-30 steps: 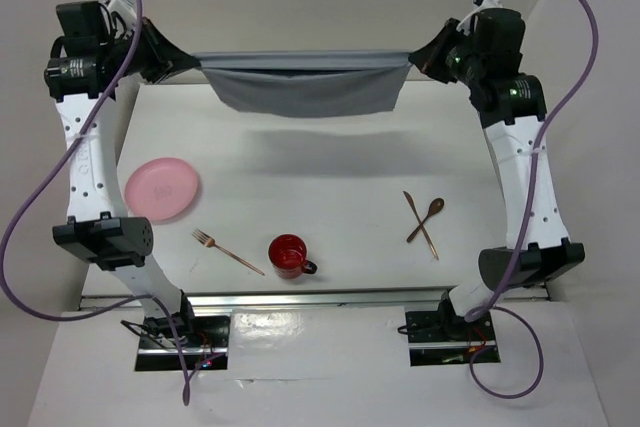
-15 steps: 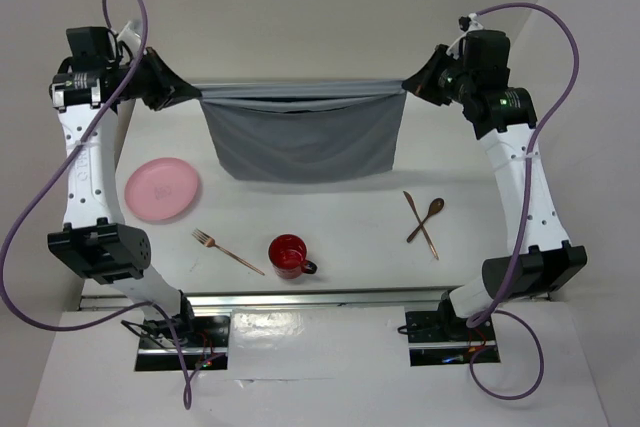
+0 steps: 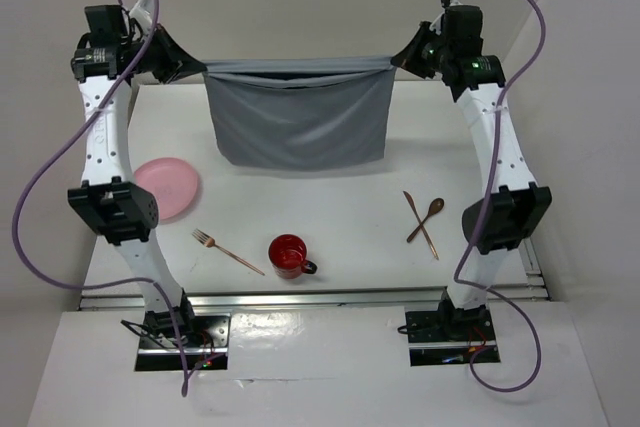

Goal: Set the dinner table for one person

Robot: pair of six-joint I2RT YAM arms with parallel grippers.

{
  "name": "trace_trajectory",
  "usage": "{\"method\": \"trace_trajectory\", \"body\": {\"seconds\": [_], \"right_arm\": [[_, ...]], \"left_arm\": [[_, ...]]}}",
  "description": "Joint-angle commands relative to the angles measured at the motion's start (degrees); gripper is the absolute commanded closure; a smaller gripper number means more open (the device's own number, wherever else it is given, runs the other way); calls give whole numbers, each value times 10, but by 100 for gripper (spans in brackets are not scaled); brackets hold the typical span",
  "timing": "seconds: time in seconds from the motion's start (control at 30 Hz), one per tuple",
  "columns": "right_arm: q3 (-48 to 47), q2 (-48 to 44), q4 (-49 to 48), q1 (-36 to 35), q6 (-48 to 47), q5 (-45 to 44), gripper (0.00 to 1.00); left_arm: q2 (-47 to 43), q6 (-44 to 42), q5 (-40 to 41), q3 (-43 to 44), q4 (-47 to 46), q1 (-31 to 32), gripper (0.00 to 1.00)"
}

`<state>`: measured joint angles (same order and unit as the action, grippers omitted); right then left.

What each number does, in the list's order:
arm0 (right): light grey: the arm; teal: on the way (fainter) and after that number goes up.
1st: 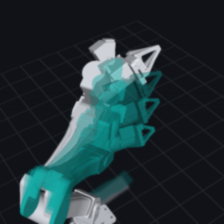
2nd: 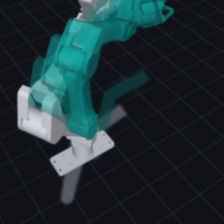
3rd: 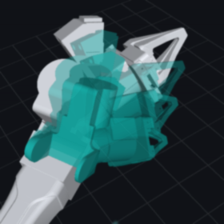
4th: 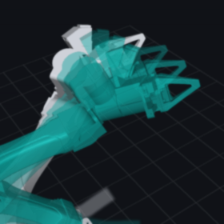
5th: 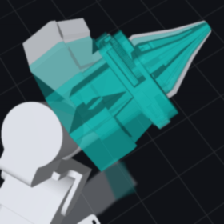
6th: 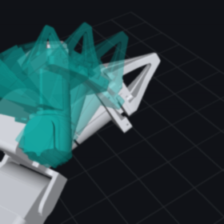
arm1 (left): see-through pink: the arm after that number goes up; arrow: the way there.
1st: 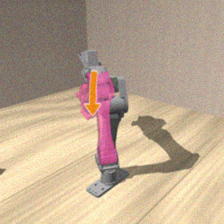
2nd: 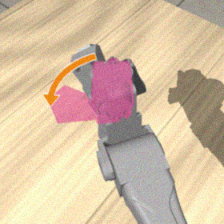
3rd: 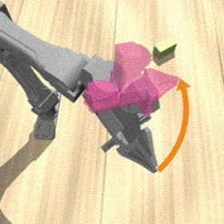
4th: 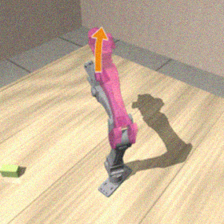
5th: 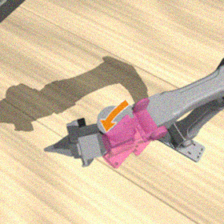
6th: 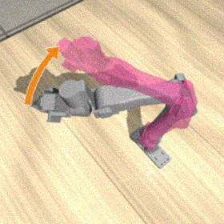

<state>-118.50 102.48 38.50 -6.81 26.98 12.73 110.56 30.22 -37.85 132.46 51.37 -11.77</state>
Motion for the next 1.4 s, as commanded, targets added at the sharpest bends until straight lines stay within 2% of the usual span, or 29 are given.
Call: {"method": "trace_trajectory", "body": {"seconds": [0.0,0.1,0.23,0.33,0.57,0.7,0.87,0.97,1.0,1.23,1.37], "right_arm": [[-52,27,-40,24,0,-26,100],[-68,33,-57,32,5,-12,100],[-63,28,-63,37,5,-12,100],[-18,0,-69,37,5,-12,100],[163,-87,-87,37,5,-2,100],[214,-115,-87,43,5,-2,100],[188,-120,-87,48,5,-2,100],[146,-78,-87,48,5,-2,100],[131,-66,-87,48,5,-2,100],[-41,45,-92,53,10,9,100],[-103,84,-98,58,16,15,100]], "left_arm": [[32,16,13,53,-36,1,100],[52,22,8,90,-50,1,100],[26,27,2,70,-77,-4,100],[-8,22,-3,5,-89,-10,100],[-110,-10,11,-185,-77,-21,100],[-126,-29,17,-219,-62,-35,100],[-133,-22,17,-180,-61,-46,100],[-90,-10,-4,-144,-68,-46,100],[-73,-3,-4,-108,-68,-46,100],[49,24,-14,47,-78,-22,100],[62,40,-26,60,-113,-22,100]]}}
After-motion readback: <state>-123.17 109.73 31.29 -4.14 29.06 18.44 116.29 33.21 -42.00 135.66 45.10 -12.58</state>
